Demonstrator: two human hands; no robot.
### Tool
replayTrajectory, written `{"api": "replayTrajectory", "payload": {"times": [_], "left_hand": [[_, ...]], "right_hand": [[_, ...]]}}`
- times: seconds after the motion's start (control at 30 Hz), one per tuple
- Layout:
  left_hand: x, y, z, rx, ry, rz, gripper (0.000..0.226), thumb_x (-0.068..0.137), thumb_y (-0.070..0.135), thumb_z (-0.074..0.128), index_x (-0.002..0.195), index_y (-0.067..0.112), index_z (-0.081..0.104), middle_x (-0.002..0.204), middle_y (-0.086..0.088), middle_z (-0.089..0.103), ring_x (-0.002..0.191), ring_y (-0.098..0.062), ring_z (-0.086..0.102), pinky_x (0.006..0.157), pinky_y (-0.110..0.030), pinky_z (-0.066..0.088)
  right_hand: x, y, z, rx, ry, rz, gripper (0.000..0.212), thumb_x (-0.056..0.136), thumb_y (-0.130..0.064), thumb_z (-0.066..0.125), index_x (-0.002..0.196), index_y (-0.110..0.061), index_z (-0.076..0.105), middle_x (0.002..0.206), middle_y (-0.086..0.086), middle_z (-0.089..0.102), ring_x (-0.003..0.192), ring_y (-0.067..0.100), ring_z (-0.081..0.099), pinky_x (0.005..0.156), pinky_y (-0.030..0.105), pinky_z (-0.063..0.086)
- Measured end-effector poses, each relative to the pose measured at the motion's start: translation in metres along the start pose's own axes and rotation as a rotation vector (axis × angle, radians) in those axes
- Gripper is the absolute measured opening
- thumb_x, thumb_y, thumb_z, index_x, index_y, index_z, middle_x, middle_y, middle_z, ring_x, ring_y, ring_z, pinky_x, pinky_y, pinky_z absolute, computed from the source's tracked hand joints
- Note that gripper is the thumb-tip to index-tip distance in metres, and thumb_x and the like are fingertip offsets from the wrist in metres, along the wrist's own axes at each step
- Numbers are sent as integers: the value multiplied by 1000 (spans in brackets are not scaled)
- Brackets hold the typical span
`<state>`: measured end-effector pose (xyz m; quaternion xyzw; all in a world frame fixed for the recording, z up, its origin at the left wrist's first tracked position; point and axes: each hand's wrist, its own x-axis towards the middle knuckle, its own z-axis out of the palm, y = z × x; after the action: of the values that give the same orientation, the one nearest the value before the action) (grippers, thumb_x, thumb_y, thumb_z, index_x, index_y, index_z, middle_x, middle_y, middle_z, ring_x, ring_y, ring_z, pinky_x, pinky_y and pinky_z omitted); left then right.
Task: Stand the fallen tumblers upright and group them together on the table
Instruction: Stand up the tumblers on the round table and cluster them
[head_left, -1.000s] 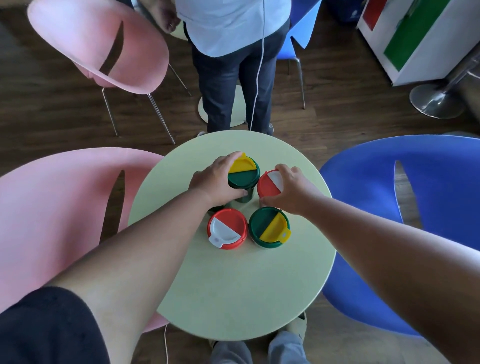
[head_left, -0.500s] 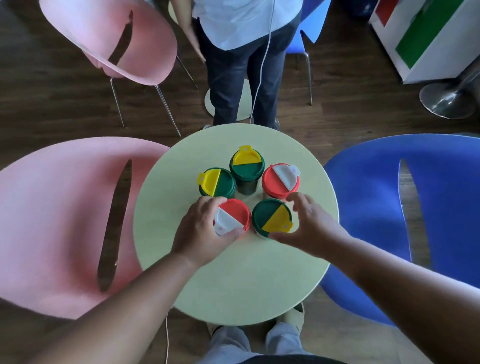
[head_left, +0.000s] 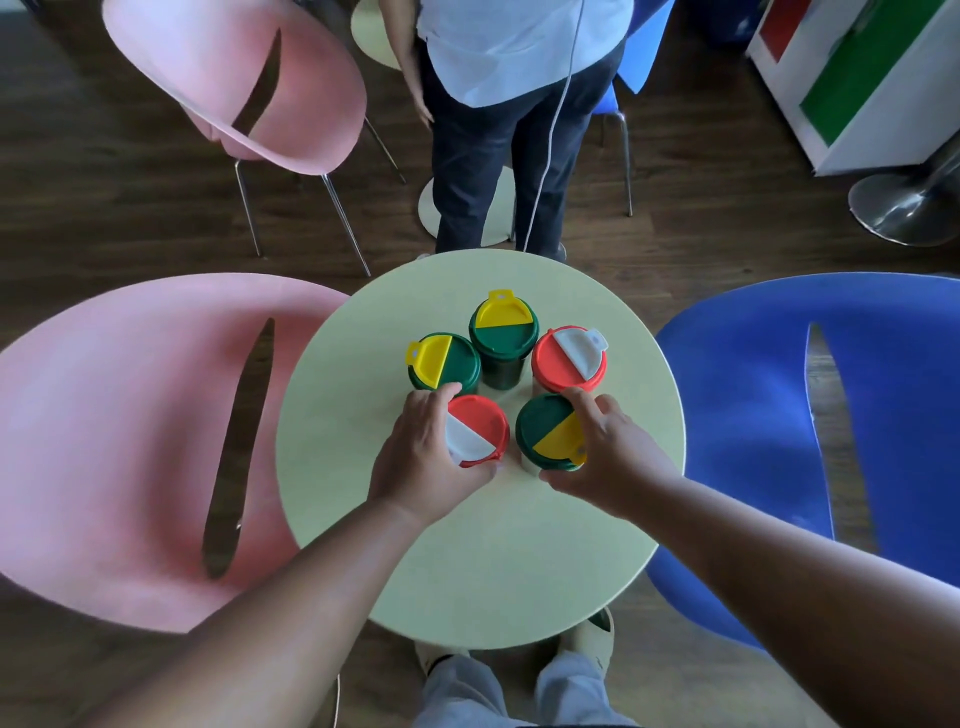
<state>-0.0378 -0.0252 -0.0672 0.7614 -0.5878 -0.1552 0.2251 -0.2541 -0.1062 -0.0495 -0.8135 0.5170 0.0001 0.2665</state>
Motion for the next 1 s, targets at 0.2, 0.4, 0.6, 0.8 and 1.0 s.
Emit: {"api": "replayTrajectory", "payload": {"times": [0.2, 0.4, 0.6, 0.8, 1.0], "left_hand": [[0, 2, 3, -21, 5, -1, 102, 58, 52, 90, 141, 18, 44, 123, -3, 48, 112, -23, 53, 78, -29, 47], [0, 4, 6, -23, 13, -13, 101, 60, 51, 89, 143, 12, 46, 125, -6, 48, 113, -24, 53, 80, -31, 48], [-2, -3, 8, -12, 5, 15, 97, 59, 51, 90, 138, 10, 51, 121, -6, 49, 105, -26, 56, 76, -29, 46], [0, -3, 7, -22, 8, 7, 93, 59, 53, 89, 135, 14, 51, 121, -4, 47, 106, -25, 54, 76, -33, 51], [2, -5, 1, 104, 14, 40, 93, 57, 66, 83, 132, 20, 54, 117, -2, 50, 103, -25, 57, 70, -33, 50]], "right_hand": [[-1, 0, 5, 87, 20, 5, 97, 67, -51, 80, 143, -31, 23, 114, 1, 45, 84, 22, 59, 68, 38, 55], [-3, 2, 7, 105, 33, 18, 97, 67, -50, 80, 143, -30, 23, 114, 1, 45, 83, 23, 58, 67, 38, 54], [-4, 0, 8, 130, 41, 27, 96, 69, -51, 79, 144, -28, 24, 115, 1, 43, 84, 22, 58, 69, 37, 54], [-4, -3, 8, 141, 44, 35, 95, 69, -51, 79, 143, -28, 23, 115, 1, 43, 86, 23, 58, 70, 39, 55], [-6, -1, 4, 127, 13, 35, 104, 65, -56, 81, 145, -30, 20, 117, 1, 46, 89, 18, 55, 69, 29, 50]]}}
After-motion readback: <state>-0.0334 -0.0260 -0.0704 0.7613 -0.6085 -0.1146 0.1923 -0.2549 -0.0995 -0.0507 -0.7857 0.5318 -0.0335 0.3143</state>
